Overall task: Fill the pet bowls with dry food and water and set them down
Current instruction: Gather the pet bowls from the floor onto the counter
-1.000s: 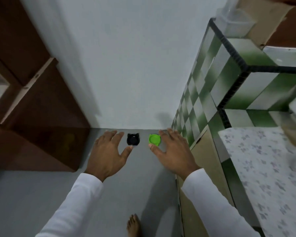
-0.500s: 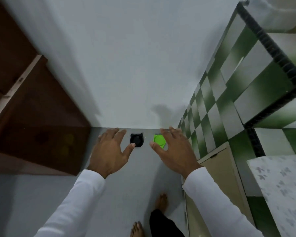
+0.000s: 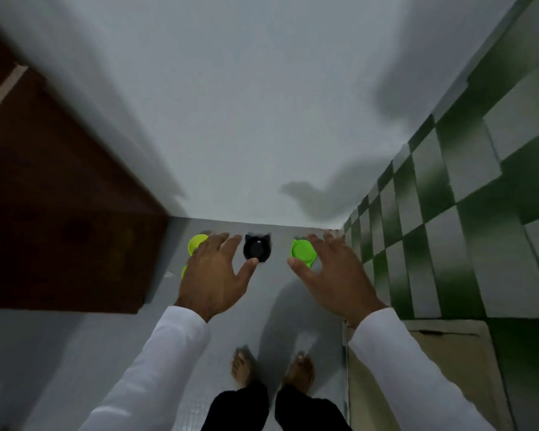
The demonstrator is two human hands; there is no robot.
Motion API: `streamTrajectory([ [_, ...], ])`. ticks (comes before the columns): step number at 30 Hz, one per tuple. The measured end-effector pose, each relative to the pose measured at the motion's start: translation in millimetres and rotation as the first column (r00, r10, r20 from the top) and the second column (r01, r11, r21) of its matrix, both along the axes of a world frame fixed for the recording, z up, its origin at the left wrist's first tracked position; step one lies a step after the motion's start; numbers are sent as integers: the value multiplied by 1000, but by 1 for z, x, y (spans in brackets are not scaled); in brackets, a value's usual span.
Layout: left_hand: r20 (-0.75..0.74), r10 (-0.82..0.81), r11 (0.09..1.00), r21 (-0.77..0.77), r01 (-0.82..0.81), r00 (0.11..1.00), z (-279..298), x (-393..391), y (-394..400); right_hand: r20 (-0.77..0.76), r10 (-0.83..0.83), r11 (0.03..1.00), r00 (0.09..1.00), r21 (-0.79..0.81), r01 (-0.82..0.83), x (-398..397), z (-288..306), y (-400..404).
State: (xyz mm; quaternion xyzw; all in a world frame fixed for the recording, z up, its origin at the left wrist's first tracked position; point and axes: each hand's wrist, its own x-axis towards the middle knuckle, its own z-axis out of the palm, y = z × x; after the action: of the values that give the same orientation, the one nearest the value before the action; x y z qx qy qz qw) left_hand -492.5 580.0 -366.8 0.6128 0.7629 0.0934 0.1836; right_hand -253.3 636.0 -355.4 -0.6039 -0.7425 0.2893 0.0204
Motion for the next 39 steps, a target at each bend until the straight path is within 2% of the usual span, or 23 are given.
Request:
streamTrajectory([
  [9,-2,-10,999,-34,10,1000,-113,-9,57,-43,-67,996,997,-54,65,-17,-114,56],
  [19,156,115,992,-76,-104,981,-267,-14,110,-77,-102,991,992,-98,94,-21,-260,101],
  [23,188,164,984,-97,-148,968,-341,-19,124,-98,-163,979,982,-137,149,-25,-330,112],
  [31,144,239,965,-148,-218,960,-471,-19,141,-99,-272,950,957,-184,251,-30,-458,128],
  [39,180,353,929,-182,-322,918,-561,-22,152,-100,-432,884,897,-246,398,-35,-553,138],
])
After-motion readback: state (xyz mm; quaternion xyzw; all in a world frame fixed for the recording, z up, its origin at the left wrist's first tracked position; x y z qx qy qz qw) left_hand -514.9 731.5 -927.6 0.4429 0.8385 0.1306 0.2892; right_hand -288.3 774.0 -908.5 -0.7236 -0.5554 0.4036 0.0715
